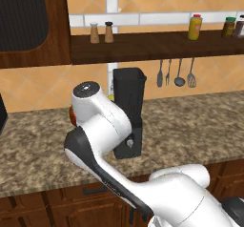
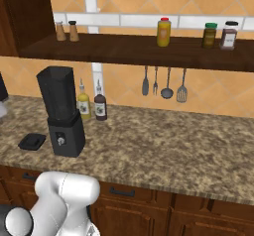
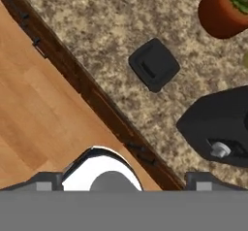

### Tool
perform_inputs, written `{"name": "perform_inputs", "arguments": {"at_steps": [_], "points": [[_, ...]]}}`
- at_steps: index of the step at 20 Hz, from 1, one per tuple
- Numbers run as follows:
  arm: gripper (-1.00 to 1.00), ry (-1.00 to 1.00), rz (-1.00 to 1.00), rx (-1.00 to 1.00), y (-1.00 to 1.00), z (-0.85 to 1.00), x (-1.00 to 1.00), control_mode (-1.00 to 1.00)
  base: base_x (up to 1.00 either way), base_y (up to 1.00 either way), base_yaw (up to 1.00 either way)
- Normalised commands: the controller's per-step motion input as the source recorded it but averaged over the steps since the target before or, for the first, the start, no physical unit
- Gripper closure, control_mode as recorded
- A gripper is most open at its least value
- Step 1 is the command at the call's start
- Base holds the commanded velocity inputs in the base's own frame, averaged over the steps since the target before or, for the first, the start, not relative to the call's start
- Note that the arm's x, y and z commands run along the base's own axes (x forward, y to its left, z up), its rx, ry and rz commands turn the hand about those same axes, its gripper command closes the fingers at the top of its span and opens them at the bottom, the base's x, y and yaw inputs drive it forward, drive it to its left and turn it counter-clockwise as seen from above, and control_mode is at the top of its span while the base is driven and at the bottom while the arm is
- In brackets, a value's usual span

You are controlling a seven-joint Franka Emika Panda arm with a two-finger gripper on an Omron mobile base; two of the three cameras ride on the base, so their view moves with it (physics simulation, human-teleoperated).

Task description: Close the lid blender by securely placing the lid on top.

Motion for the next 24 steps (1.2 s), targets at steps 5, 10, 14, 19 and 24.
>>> {"name": "perform_inputs", "arguments": {"at_steps": [5,10,14,19,24], "points": [[-1.0,0.17,0.14,-0.11,0.61,-0.53,0.25,-1.0,0.0,0.0,0.0],[-1.0,0.08,0.04,-0.1,0.09,-0.59,0.25,-1.0,0.0,0.0,0.0],[-1.0,0.03,0.04,-0.04,0.0,-0.47,0.44,-1.0,0.0,0.0,0.0],[-1.0,0.02,0.0,0.0,0.0,-0.33,0.55,-1.0,0.0,0.0,0.0],[-1.0,0.1,0.0,0.0,-0.01,-0.21,0.63,-1.0,0.0,0.0,0.0]]}}
